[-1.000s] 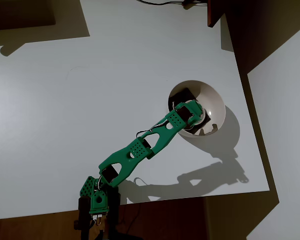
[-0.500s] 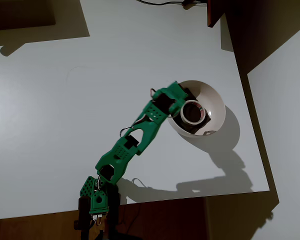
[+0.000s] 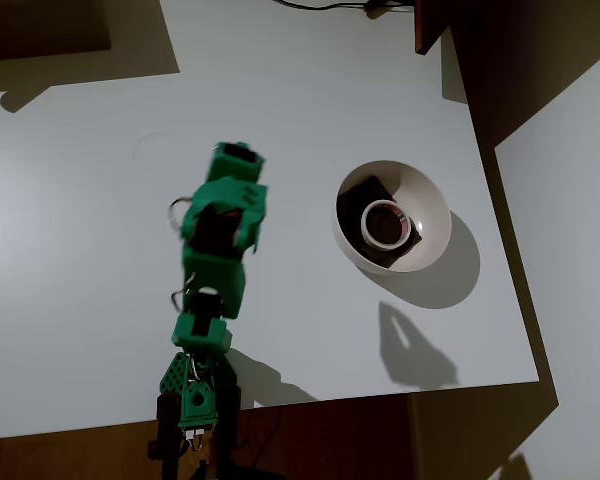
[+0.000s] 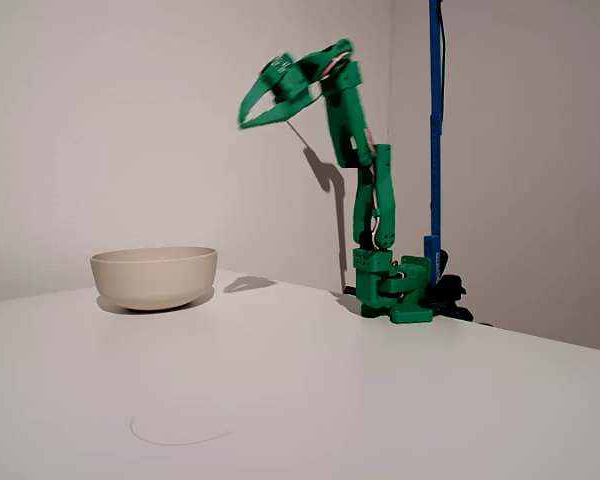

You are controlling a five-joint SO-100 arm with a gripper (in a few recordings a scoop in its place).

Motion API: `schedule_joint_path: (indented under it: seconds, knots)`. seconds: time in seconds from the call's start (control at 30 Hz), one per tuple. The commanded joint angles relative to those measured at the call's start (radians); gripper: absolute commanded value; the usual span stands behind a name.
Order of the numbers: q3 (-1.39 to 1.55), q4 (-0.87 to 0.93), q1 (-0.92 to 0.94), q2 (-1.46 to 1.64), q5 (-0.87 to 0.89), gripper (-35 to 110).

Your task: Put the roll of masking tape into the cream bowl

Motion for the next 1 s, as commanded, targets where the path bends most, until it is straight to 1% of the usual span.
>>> schedule_joint_path:
  seconds: [0.0,0.1,0.23,0.43,0.7,0.8,0.97]
  knots:
    - [0.169,0.089,-0.156,0.308,-0.009,-8]
    - [0.364,0.071,-0.255,0.482,-0.021,-8]
    - [0.657,-0.006,-0.275,0.676,-0.031,-8]
    - [1.275,-0.272,-0.258,1.014,-0.104,-8]
    - [1.83,-0.474,-0.249,1.221,-0.158,-8]
    - [1.967,-0.523,-0.253,1.258,-0.158,-8]
    - [2.149,-0.554,-0.268,1.312,-0.146,-8]
